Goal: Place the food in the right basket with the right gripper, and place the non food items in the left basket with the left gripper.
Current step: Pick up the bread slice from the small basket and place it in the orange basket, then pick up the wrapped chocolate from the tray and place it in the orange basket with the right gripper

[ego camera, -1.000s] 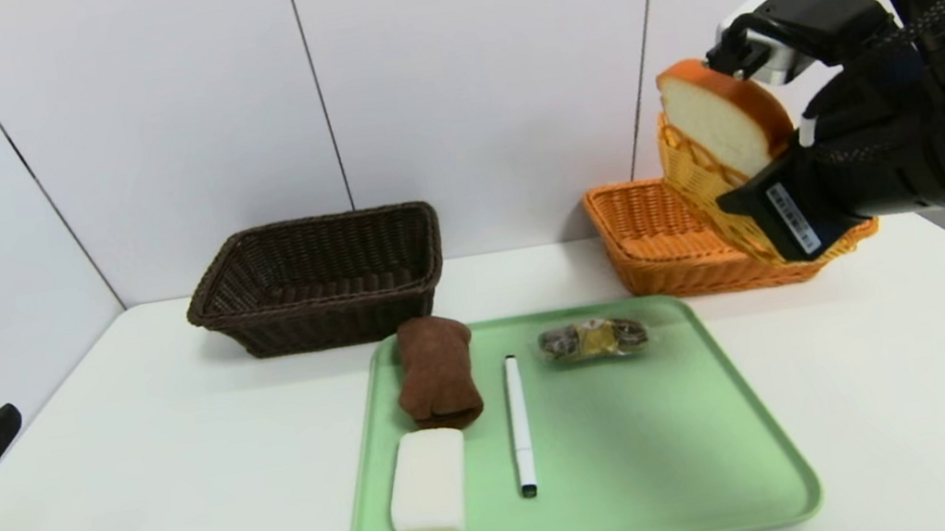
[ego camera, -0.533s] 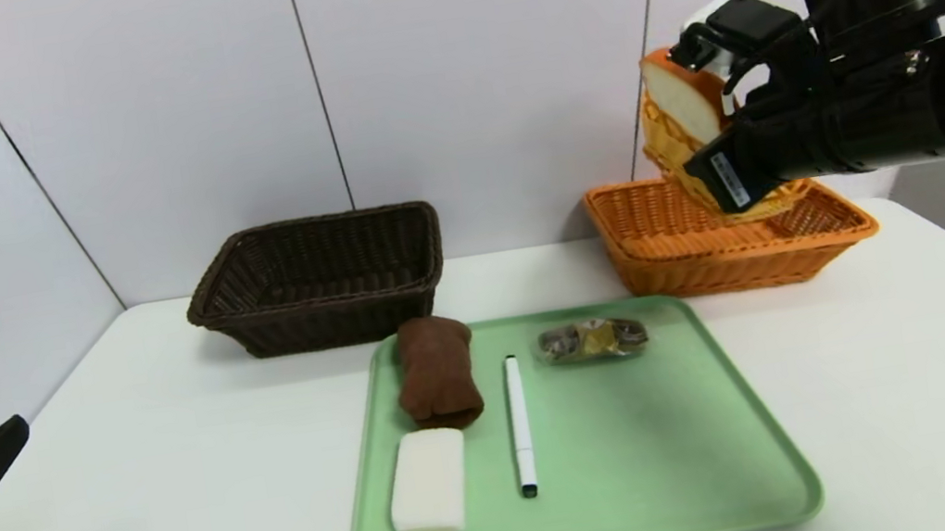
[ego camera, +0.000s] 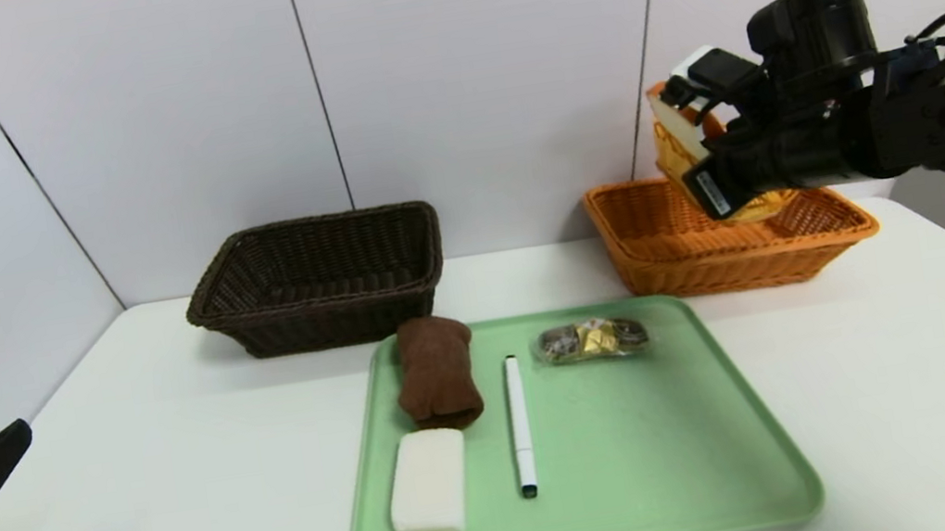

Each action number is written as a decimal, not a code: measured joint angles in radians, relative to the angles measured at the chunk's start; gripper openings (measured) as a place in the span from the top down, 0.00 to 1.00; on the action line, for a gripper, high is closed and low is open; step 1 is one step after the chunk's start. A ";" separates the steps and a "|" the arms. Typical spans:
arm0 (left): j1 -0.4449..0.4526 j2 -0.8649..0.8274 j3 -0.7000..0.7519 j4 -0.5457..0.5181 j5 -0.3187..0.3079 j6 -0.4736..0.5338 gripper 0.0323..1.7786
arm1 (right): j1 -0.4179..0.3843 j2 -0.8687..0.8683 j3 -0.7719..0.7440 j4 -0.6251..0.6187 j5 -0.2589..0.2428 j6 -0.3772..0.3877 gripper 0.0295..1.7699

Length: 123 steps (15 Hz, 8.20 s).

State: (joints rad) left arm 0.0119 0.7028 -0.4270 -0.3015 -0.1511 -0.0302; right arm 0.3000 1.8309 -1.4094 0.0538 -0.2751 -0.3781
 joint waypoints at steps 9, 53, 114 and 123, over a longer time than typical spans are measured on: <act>0.000 0.001 0.003 0.001 0.000 0.001 0.05 | -0.009 0.104 -0.002 -0.089 0.024 -0.005 0.78; 0.000 -0.003 0.031 0.000 0.001 0.000 0.05 | 0.233 -0.145 -0.184 0.425 0.329 -0.020 0.05; 0.000 -0.008 0.066 -0.001 -0.050 0.000 0.05 | 0.230 0.400 -0.549 0.763 0.399 -0.254 0.03; 0.000 0.000 0.066 -0.003 -0.064 0.001 0.05 | 0.217 0.447 -0.550 0.731 0.385 -0.259 0.03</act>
State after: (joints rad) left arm 0.0119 0.7032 -0.3611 -0.3045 -0.2149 -0.0287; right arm 0.5170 2.2779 -1.9589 0.7847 0.1096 -0.6368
